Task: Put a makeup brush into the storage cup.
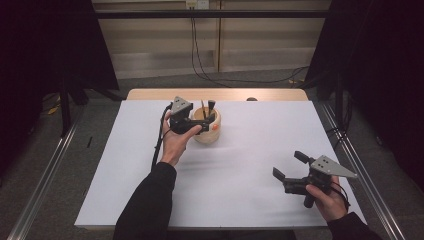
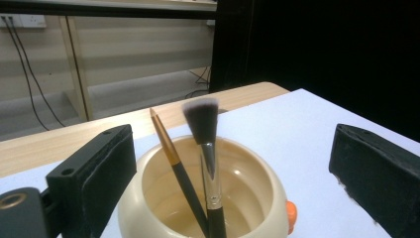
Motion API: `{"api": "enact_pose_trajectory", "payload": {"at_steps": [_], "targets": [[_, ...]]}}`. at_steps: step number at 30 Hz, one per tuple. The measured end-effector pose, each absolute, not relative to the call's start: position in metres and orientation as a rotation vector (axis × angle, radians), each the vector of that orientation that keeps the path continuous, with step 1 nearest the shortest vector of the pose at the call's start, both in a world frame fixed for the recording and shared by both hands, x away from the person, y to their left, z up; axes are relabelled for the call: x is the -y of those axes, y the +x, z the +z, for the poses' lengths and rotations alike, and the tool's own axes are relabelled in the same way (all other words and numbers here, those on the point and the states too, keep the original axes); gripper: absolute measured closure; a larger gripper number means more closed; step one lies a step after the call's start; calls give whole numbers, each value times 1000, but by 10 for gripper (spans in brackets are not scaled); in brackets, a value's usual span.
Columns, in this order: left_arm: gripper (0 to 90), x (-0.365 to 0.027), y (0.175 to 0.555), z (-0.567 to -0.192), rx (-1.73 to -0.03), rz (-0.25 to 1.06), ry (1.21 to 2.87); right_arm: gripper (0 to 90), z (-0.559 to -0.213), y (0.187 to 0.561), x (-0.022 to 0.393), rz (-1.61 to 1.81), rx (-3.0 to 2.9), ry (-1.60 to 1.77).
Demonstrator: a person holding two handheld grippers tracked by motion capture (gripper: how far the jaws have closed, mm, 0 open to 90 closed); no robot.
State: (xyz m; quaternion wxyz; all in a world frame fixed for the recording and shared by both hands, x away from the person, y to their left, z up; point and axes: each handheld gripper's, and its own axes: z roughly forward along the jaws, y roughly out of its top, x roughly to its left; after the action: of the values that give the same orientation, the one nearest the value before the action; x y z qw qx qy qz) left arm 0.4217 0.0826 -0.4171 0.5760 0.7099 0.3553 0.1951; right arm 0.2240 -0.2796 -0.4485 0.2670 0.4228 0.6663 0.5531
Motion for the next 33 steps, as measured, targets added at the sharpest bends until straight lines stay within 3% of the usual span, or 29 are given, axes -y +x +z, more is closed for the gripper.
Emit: {"api": "enact_pose_trajectory", "payload": {"at_steps": [17, 22, 33], "targets": [[15, -95, 408, -402, -779, 480, 1676, 0, -447, 223, 278, 1484, -1794, 1147], [13, -100, 401, -401, -757, 428, 1654, 0, -447, 223, 279, 1485, -1798, 1144], [17, -117, 378, -400, -739, 474, 1679, 0, -447, 224, 277, 1487, -1794, 1151]]}}
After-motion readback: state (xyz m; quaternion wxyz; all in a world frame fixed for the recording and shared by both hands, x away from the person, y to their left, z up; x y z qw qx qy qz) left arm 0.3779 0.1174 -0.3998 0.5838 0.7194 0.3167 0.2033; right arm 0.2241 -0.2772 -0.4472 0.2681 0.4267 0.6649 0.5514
